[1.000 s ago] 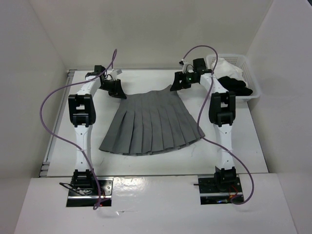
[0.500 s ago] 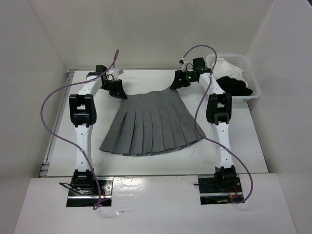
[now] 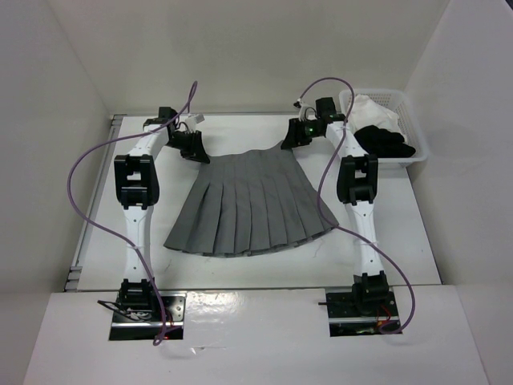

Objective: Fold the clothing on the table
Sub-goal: Fold the skirt

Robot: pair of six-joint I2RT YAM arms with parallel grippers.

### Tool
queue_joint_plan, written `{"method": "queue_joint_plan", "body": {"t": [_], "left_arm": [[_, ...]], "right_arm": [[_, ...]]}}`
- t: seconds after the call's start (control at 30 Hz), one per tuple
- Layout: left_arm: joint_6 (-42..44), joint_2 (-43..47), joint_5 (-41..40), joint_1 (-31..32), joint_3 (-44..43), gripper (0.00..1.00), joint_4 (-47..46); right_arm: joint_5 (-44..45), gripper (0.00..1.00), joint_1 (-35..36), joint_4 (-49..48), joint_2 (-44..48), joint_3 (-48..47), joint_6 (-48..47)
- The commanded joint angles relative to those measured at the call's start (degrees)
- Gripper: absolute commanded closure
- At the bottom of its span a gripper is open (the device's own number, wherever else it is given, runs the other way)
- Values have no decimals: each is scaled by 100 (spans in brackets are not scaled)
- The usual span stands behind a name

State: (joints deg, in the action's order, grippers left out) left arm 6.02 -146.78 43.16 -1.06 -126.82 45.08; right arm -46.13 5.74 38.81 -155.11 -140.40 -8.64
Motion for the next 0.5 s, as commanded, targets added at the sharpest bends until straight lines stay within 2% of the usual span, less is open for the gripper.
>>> {"method": "queue_joint_plan", "body": {"t": [0.0,0.37,0.47], "left_arm": [[286,62,-308,124,97,74,159],[452,-44,-361,176,-17,74,273],[453,-96,-413,176,-70,74,273]], "right_arm": [[-98,47,24,180,-177,-391,-67],[-98,49,77,338,-477,-779,-67],[-98,61,77,338,-477,-779,-120]]}}
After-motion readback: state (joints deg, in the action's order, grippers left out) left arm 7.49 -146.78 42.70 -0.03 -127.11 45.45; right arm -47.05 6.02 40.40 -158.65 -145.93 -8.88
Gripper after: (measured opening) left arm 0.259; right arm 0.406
